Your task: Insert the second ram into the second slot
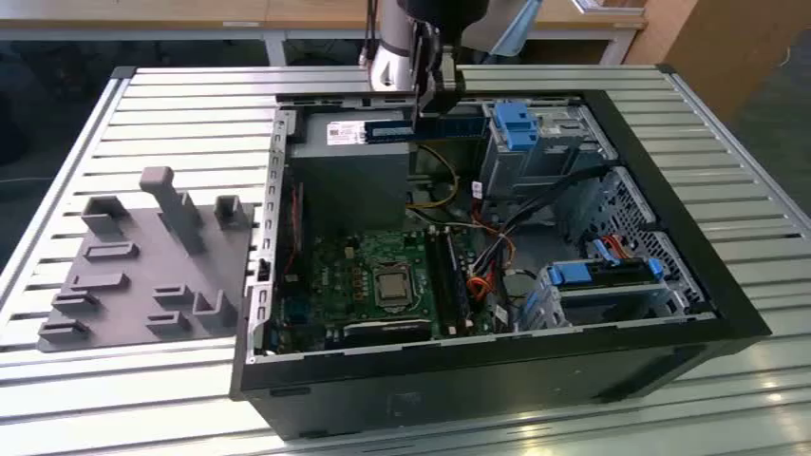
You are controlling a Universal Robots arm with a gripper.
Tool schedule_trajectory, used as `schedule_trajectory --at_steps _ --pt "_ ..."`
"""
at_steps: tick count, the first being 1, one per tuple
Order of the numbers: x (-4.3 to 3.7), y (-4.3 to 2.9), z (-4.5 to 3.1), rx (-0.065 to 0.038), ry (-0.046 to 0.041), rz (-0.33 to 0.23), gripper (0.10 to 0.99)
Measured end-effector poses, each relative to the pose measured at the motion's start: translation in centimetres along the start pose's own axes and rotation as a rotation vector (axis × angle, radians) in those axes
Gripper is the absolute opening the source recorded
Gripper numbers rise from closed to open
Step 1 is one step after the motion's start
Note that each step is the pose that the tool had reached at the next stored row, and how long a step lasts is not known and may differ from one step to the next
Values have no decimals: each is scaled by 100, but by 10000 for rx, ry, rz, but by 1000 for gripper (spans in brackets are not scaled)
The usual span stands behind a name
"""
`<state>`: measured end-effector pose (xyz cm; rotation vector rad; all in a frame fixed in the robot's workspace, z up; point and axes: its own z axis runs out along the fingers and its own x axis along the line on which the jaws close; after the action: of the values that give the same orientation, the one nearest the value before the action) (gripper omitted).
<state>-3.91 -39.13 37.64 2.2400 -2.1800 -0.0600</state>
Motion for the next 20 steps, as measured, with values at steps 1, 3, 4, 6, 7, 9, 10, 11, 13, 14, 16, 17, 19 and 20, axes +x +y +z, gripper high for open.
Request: schedule_trajectory --at_steps 1,3,4,6,7,9,10,11,13,14,16,17,19,20 --pt "0 0 0 0 0 0 137" --pt "0 0 0 0 0 0 137" --pt "0 0 0 0 0 0 137" --pt "3 1 1 1 -3 1 137" --pt "6 1 0 1 -2 1 137" --pt "17 0 0 0 0 0 137" --pt "23 0 0 0 0 0 137" --pt "30 1 0 1 0 -1 137" --pt "42 1 -1 0 0 0 137" --pt "47 2 -1 0 0 0 137" --pt "55 2 -1 0 0 0 137" --pt "61 2 -1 0 0 0 137" --pt "70 2 -1 0 1 1 137" --pt "74 2 -1 0 0 1 137"
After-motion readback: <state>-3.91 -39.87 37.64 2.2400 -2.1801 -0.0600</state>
